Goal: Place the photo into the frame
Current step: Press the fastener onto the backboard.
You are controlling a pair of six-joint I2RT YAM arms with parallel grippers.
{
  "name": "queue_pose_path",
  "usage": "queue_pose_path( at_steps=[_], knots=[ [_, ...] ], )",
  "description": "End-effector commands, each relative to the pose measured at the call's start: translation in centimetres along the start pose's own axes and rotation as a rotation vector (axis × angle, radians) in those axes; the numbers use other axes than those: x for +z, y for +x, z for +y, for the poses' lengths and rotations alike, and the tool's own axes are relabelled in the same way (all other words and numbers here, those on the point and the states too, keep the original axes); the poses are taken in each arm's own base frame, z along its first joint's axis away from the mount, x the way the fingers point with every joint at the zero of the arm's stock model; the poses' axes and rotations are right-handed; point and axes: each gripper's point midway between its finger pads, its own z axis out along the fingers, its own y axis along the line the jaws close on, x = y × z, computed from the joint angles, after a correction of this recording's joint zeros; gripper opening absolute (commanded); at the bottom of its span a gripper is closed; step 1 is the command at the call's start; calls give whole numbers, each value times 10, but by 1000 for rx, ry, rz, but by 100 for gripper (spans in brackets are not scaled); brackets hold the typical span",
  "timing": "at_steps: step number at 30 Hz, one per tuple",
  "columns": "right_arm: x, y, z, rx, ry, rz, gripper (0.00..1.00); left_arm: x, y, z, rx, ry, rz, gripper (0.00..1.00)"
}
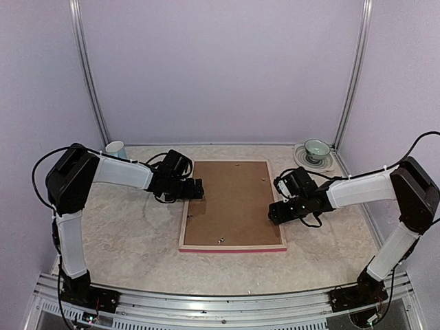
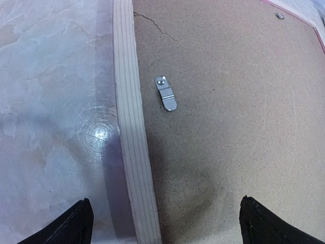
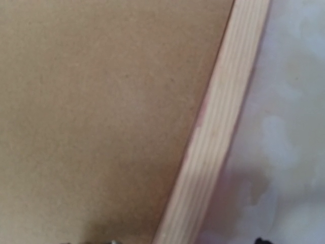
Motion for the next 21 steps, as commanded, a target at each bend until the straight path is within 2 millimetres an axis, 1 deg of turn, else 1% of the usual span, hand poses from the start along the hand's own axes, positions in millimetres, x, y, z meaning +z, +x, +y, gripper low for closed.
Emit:
queue_pose_path(
  at_steps=[1, 8, 16, 21],
  knots=[
    [6, 6, 2, -16, 7, 13, 77, -11, -6, -6, 0, 22, -24, 99],
    [12, 12, 1, -20, 15, 34, 75, -10, -3, -5, -1, 21, -18, 99],
    [11, 13, -1, -26, 27, 38, 71, -10, -4, -3, -5, 22, -18, 99],
    [11, 17, -4, -36, 40, 53, 70, -9, -3, 1, -16, 27, -15, 99]
  ],
)
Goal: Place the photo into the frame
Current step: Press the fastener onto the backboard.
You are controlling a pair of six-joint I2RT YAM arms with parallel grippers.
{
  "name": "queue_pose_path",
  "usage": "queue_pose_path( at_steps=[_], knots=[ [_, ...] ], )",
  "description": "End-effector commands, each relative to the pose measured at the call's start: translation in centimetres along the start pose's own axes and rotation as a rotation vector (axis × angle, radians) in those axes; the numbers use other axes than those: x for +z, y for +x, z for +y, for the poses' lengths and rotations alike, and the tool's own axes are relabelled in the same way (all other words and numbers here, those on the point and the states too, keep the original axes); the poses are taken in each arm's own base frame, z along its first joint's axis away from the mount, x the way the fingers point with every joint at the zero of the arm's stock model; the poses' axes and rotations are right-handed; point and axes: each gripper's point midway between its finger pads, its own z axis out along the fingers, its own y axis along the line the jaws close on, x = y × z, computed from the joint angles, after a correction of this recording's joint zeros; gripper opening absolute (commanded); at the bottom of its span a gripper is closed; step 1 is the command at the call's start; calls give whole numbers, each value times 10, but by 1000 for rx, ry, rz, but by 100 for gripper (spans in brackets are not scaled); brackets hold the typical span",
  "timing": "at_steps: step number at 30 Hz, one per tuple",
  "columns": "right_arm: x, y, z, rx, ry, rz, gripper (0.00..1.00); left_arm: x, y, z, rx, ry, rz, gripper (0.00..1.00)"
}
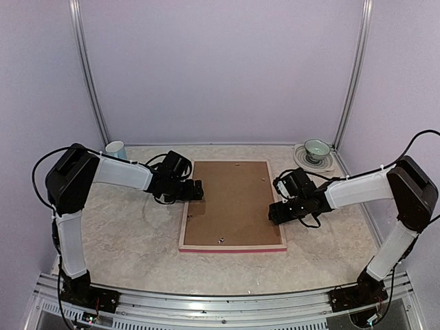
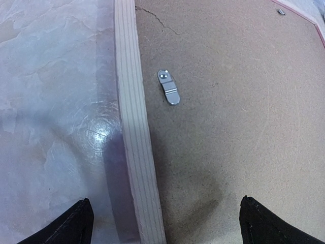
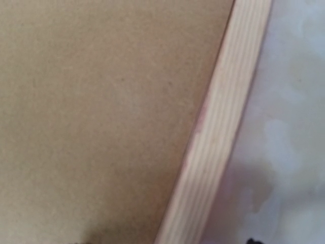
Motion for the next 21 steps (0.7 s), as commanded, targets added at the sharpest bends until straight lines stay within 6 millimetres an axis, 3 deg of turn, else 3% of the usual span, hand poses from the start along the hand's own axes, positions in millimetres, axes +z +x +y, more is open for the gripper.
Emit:
queue_pose_path(
  at_steps=[1, 14, 21],
  knots=[
    [5, 17, -3, -37, 33, 57, 70, -11, -7, -1, -18, 30, -21, 99],
    [19, 38, 1, -74, 22, 147, 68, -10, -4, 5, -35, 38, -16, 99],
    [15, 42, 1, -100, 43, 167, 68, -11, -5, 7, -40, 38, -21, 99]
  ],
)
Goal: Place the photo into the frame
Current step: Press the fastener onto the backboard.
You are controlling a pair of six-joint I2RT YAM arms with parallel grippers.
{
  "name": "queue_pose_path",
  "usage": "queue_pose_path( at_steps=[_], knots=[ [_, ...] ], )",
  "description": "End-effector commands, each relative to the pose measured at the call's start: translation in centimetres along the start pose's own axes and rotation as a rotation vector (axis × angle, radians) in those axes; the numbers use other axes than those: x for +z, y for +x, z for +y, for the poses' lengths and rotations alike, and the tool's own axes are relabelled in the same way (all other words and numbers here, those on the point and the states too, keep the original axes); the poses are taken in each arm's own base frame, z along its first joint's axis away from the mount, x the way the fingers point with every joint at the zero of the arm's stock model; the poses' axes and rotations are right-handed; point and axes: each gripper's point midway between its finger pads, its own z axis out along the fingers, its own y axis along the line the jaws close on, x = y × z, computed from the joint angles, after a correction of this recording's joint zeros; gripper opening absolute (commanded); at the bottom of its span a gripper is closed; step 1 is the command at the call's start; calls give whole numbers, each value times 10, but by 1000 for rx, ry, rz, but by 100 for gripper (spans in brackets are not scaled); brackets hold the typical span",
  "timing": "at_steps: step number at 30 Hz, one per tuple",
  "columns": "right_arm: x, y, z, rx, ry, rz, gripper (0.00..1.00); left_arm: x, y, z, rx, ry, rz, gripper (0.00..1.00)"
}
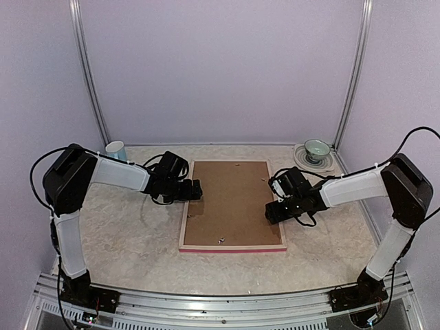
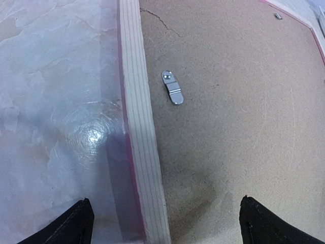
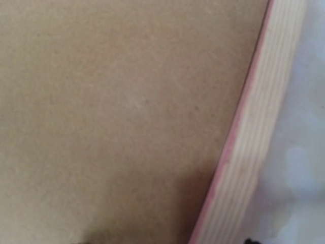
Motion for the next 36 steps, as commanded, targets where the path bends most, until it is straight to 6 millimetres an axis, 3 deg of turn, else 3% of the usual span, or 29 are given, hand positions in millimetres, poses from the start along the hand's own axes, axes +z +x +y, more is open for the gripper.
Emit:
queue_pose_path(
  at_steps=[1, 20, 36],
  knots=[
    [5, 47, -7, -61, 46, 162, 67, -9, -4, 3, -18, 10, -11, 99],
    [-5, 53, -9, -53, 48, 169, 64, -8, 1, 18, -36, -3, -5, 99],
    [-1, 66, -21, -37, 95, 201, 53, -9, 4, 24, -44, -7, -3, 99]
  ],
)
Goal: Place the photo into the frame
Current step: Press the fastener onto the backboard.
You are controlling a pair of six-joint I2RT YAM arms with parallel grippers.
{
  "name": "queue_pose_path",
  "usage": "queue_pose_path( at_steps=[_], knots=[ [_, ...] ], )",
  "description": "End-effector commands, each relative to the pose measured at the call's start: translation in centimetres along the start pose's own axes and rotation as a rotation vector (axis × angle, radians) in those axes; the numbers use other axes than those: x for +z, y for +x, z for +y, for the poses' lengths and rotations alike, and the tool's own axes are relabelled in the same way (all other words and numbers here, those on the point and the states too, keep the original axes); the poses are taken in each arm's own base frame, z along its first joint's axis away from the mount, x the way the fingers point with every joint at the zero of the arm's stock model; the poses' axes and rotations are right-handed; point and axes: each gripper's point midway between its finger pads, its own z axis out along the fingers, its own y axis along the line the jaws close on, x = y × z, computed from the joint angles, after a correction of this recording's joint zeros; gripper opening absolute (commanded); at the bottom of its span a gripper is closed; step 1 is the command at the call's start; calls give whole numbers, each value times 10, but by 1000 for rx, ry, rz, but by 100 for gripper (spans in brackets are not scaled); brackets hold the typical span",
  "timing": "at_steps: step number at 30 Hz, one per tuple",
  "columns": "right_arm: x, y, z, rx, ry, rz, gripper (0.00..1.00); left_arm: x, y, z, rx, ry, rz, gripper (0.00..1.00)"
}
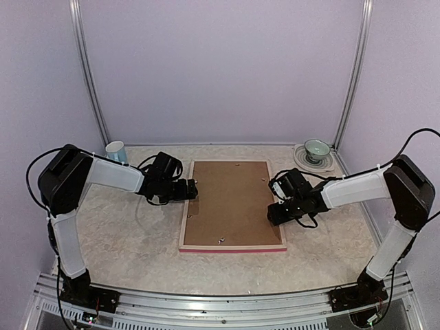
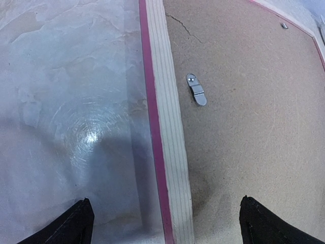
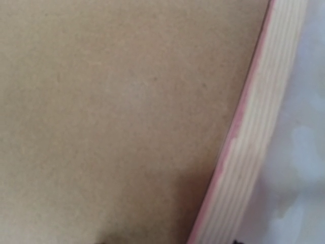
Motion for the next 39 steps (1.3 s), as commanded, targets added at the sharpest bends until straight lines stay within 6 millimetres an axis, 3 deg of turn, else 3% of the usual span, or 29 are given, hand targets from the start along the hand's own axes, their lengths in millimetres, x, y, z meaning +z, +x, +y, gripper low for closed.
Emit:
queue_pose_path(
  at_steps=[1, 24, 39],
  knots=[
    [5, 58, -22, -29, 90, 184, 53, -4, 5, 8, -13, -11, 15, 99],
    [7, 75, -24, 5, 61, 226, 45, -9, 1, 14, -26, -9, 11, 99],
    [-6, 75, -33, -5, 110, 246, 44, -10, -2, 20, -41, -11, 11, 99]
  ],
)
